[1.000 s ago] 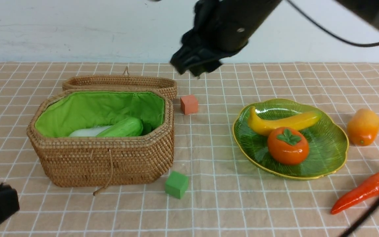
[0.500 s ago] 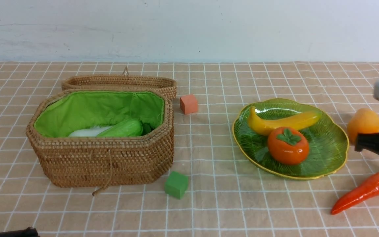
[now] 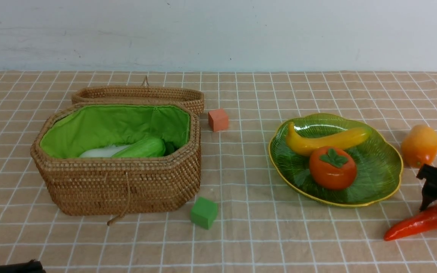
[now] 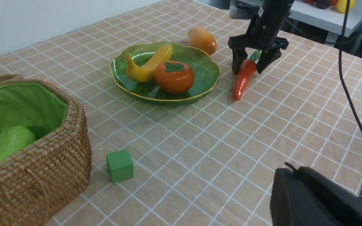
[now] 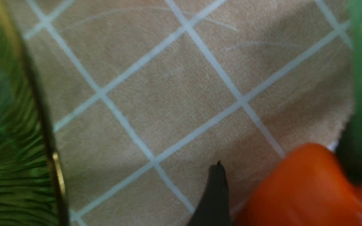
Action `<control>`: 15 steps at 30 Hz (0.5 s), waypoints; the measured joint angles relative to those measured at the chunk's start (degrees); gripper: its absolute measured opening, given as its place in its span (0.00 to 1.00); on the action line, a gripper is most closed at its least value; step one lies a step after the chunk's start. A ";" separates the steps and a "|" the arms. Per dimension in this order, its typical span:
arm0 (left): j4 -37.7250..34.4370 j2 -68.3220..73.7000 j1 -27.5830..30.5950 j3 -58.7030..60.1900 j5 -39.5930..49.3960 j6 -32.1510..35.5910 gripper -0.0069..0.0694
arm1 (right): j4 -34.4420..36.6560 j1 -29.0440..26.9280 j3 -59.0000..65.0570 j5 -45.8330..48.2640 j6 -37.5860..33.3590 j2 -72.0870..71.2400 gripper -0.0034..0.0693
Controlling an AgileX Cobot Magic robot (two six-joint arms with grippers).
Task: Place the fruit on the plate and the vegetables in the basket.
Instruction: Use the right arm to grab a carrot and put it into the left basket
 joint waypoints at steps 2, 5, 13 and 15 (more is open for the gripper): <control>0.00 0.05 0.00 0.00 0.00 0.00 0.09 | 1.23 -0.11 -0.55 0.09 -1.79 0.56 0.77; 0.00 0.05 0.00 0.00 -0.05 0.00 0.09 | 2.14 -0.21 -0.87 0.16 -4.69 0.99 0.69; 0.30 0.05 0.00 0.00 0.00 -0.67 0.10 | 7.86 1.13 -0.51 7.80 -13.37 -4.69 0.61; 1.59 0.05 0.00 0.00 -0.05 -2.65 0.10 | 8.12 3.44 -2.54 12.39 -13.73 -10.02 0.61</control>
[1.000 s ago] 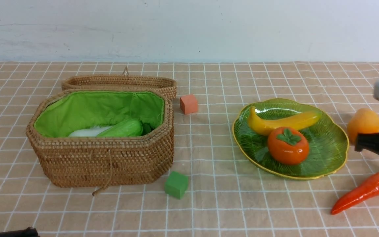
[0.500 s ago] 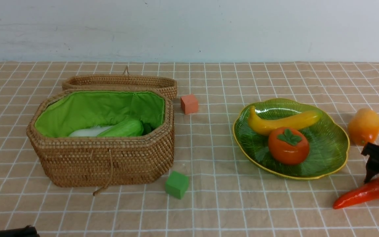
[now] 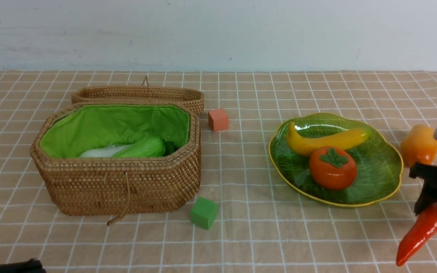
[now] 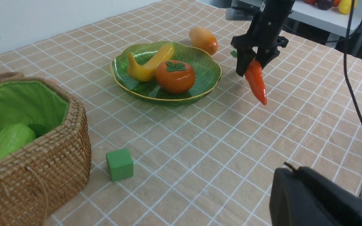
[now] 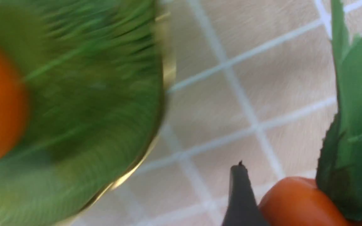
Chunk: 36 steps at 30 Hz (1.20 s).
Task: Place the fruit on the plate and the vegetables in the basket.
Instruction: Use the right arm to grab a carrot and put it into the left basket
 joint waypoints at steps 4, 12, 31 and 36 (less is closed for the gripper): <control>6.98 0.00 0.00 0.00 0.34 -9.69 0.10 | 3.46 9.43 -9.20 3.00 -1.76 -8.42 0.61; 24.53 0.00 0.00 -0.12 3.70 -27.96 0.10 | 14.23 34.29 -31.59 -9.62 -7.34 -0.82 0.61; 24.68 0.00 0.00 -0.12 4.95 -30.15 0.10 | 9.98 47.23 -56.72 -25.39 -6.86 31.89 0.61; 24.50 0.00 0.00 -0.12 6.16 -28.48 0.10 | 5.47 47.16 -64.91 -15.93 -32.56 31.70 0.61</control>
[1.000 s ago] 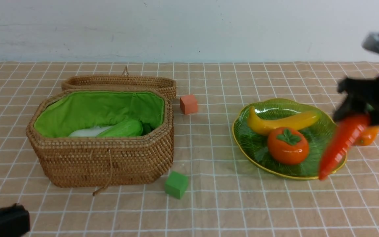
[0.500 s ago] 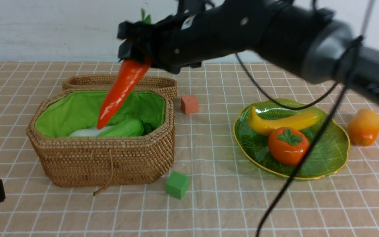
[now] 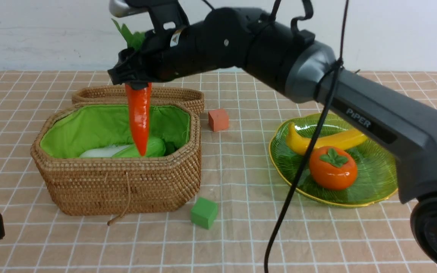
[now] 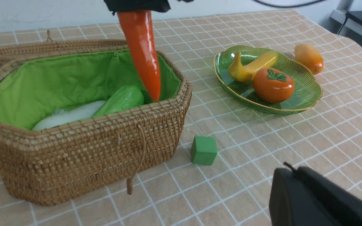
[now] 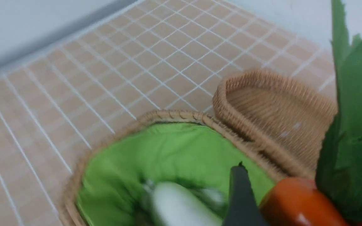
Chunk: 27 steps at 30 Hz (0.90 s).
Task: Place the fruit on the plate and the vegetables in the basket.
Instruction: Use the right arm to grab a carrot and put it into the left basket
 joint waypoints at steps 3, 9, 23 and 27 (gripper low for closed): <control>-1.20 0.00 0.00 0.00 -0.06 3.09 0.10 | 0.87 0.00 -2.08 4.38 -16.38 0.00 0.61; -5.51 0.00 0.00 0.00 -0.16 7.53 0.10 | 5.73 0.16 -2.19 4.26 -34.79 2.39 0.61; -6.89 0.00 0.00 0.00 -5.31 8.58 0.10 | 4.54 1.01 -2.12 -0.05 -35.99 6.85 0.73; -6.65 0.00 0.00 0.00 -7.42 8.58 0.10 | 0.40 0.98 -2.12 6.07 -29.97 4.40 0.90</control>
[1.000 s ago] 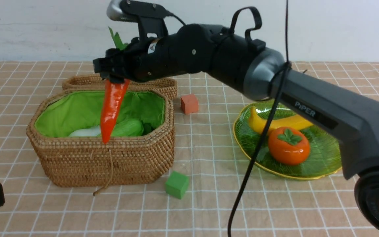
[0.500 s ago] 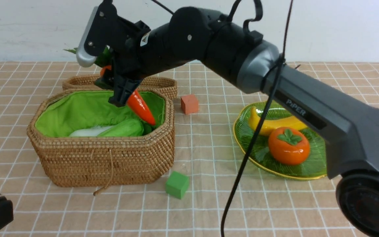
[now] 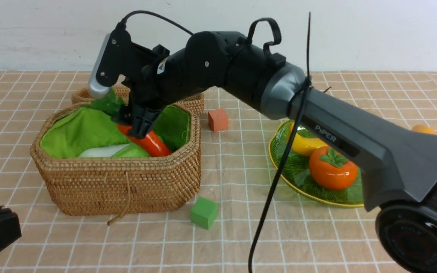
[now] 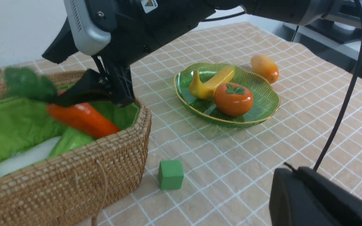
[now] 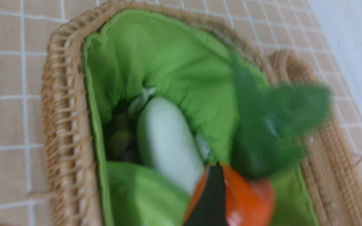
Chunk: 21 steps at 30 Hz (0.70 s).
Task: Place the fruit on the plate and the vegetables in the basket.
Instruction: Use the right arm to grab a carrot and put it into the left basket, then use the right arm to grab a mango and put it into the right plate
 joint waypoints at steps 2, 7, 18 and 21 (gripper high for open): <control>0.23 0.00 0.00 0.00 -0.80 0.00 0.10 | -1.53 0.00 0.00 2.71 3.69 -1.76 0.92; 0.45 0.00 0.00 0.00 -4.63 0.00 0.10 | -10.07 0.00 0.00 18.68 19.04 -11.40 0.79; 0.84 0.00 0.00 0.00 -9.57 0.00 0.10 | -28.84 -10.27 11.88 30.26 48.73 -28.56 0.04; 0.84 0.00 0.00 0.00 -9.57 0.00 0.10 | -30.17 -19.56 22.31 30.19 55.61 -33.27 0.03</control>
